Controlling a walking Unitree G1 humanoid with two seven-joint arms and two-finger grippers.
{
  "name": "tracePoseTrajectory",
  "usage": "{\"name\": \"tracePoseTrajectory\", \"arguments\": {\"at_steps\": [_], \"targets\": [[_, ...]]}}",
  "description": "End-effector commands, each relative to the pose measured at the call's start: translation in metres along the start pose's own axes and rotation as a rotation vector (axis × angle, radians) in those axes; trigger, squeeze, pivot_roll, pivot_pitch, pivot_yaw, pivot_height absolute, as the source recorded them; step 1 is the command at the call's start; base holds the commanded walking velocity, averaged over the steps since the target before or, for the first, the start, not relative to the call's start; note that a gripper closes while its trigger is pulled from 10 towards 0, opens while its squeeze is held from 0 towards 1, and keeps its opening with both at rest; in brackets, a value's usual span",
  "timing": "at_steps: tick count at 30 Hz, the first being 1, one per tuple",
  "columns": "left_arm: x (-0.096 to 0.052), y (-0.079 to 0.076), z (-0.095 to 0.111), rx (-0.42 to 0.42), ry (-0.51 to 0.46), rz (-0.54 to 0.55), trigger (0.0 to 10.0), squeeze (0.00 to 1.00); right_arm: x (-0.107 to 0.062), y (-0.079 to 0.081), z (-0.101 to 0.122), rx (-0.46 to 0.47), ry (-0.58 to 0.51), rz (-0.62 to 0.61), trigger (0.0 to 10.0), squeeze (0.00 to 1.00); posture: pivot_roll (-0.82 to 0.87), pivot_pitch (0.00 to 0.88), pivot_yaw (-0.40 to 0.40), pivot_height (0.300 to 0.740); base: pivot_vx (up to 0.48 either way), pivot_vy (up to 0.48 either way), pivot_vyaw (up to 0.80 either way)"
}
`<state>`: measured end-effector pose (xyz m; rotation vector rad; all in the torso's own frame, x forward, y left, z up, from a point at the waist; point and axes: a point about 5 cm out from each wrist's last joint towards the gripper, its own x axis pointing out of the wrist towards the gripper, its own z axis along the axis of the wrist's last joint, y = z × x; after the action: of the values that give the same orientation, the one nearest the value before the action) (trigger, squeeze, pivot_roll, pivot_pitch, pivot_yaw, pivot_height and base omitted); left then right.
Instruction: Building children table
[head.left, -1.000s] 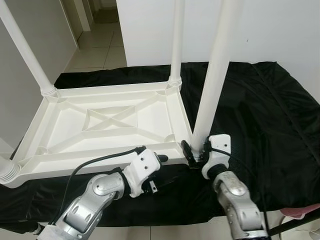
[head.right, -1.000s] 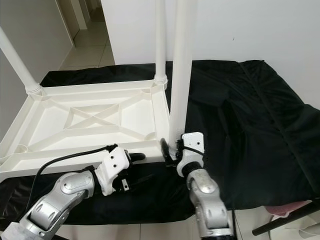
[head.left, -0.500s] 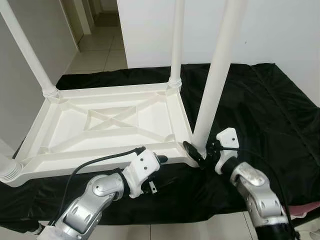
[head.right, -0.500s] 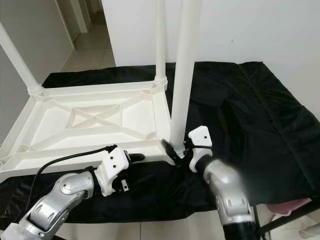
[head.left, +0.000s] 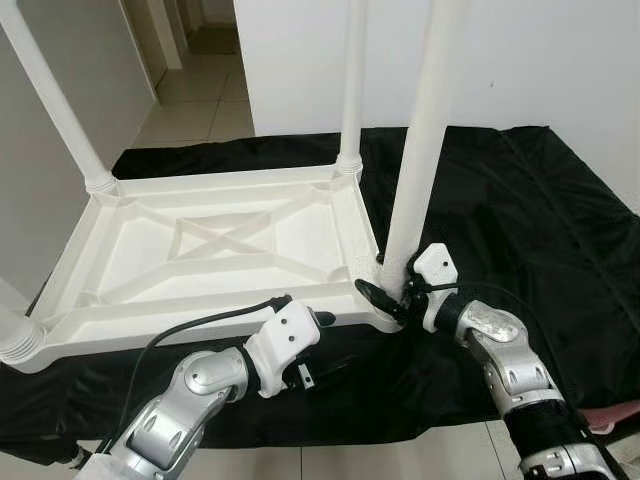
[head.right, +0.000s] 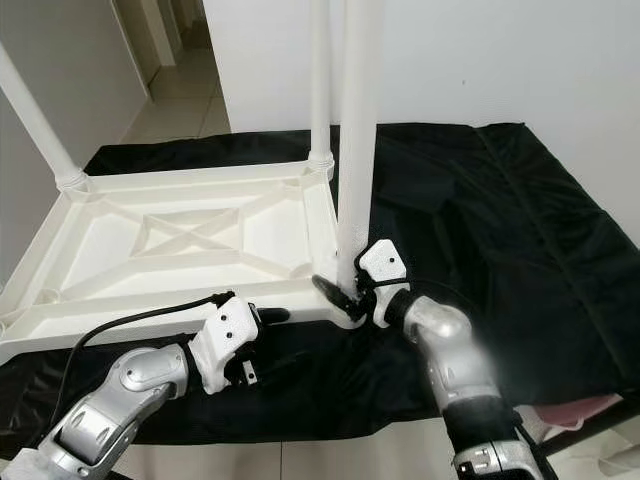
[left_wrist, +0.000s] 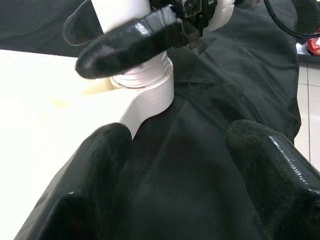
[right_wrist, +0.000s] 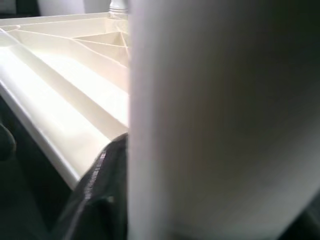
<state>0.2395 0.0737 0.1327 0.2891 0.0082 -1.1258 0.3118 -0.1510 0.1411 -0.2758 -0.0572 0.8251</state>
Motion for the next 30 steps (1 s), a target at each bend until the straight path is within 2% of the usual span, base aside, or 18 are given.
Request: {"name": "tracePoseTrajectory", "arguments": {"at_steps": [1, 7, 8, 9, 14, 18, 20, 23, 24, 27, 29, 30], "targets": [[0.0, -0.002, 0.002, 0.017, 0.004, -0.029, 10.0, 0.0, 0.004, 0.003, -0.004, -0.012, 0.02, 0.03, 0.0, 0.0, -0.04, 0.039, 0.077, 0.74, 0.0, 0.0, 0.0], [-0.001, -0.003, 0.001, 0.016, 0.006, -0.032, 10.0, 0.0, 0.003, 0.004, -0.006, 0.002, 0.02, 0.03, 0.0, 0.0, -0.03, 0.043, 0.074, 0.74, 0.0, 0.0, 0.0], [-0.002, -0.003, 0.001, 0.015, 0.008, -0.032, 10.0, 0.0, 0.002, 0.005, -0.007, 0.011, 0.018, 0.03, 4.4, 0.0, -0.03, 0.046, 0.074, 0.74, 0.0, 0.0, 0.0], [-0.002, -0.003, 0.001, 0.015, 0.01, -0.03, 10.0, 0.0, 0.002, 0.005, -0.007, 0.031, 0.01, 0.022, 10.0, 0.0, -0.03, 0.045, 0.073, 0.74, 0.0, 0.0, 0.0], [-0.003, -0.001, 0.0, 0.018, 0.014, -0.018, 10.0, 0.0, -0.002, 0.006, -0.004, 0.086, -0.006, -0.051, 10.0, 0.0, -0.03, 0.051, 0.068, 0.74, 0.0, 0.0, 0.0], [-0.004, -0.001, 0.0, 0.016, 0.014, -0.014, 10.0, 0.0, -0.002, 0.008, -0.005, 0.076, 0.006, -0.097, 10.0, 0.0, -0.03, 0.056, 0.067, 0.74, 0.0, 0.0, 0.0], [-0.004, -0.001, -0.001, 0.01, 0.014, -0.013, 10.0, 0.0, -0.003, 0.016, -0.007, 0.1, 0.021, -0.201, 10.0, 0.0, -0.04, 0.059, 0.065, 0.74, 0.0, 0.0, 0.0], [-0.003, -0.002, -0.001, 0.002, 0.013, -0.015, 10.0, 0.0, -0.002, 0.023, -0.006, 0.115, 0.012, -0.271, 10.0, 0.0, -0.04, 0.059, 0.065, 0.74, 0.0, 0.0, 0.0], [-0.003, -0.002, -0.001, 0.002, 0.013, -0.015, 10.0, 0.0, -0.002, 0.023, -0.006, 0.115, 0.012, -0.271, 10.0, 0.0, -0.04, 0.059, 0.065, 0.74, 0.0, 0.0, 0.0], [-0.002, -0.001, -0.001, 0.003, 0.014, -0.016, 10.0, 0.0, 0.0, 0.03, -0.005, 0.19, 0.015, -0.402, 10.0, 0.0, -0.04, 0.061, 0.065, 0.74, 0.0, 0.0, 0.0], [-0.002, -0.001, -0.001, 0.003, 0.014, -0.016, 10.0, 0.0, 0.0, 0.03, -0.005, 0.19, 0.015, -0.402, 10.0, 0.0, -0.04, 0.061, 0.065, 0.74, 0.0, 0.0, 0.0], [-0.001, 0.0, 0.0, 0.003, 0.012, -0.015, 10.0, 0.0, 0.0, 0.03, -0.006, 0.212, 0.026, -0.455, 10.0, 0.0, -0.04, 0.061, 0.064, 0.74, 0.0, 0.0, 0.0]]}}
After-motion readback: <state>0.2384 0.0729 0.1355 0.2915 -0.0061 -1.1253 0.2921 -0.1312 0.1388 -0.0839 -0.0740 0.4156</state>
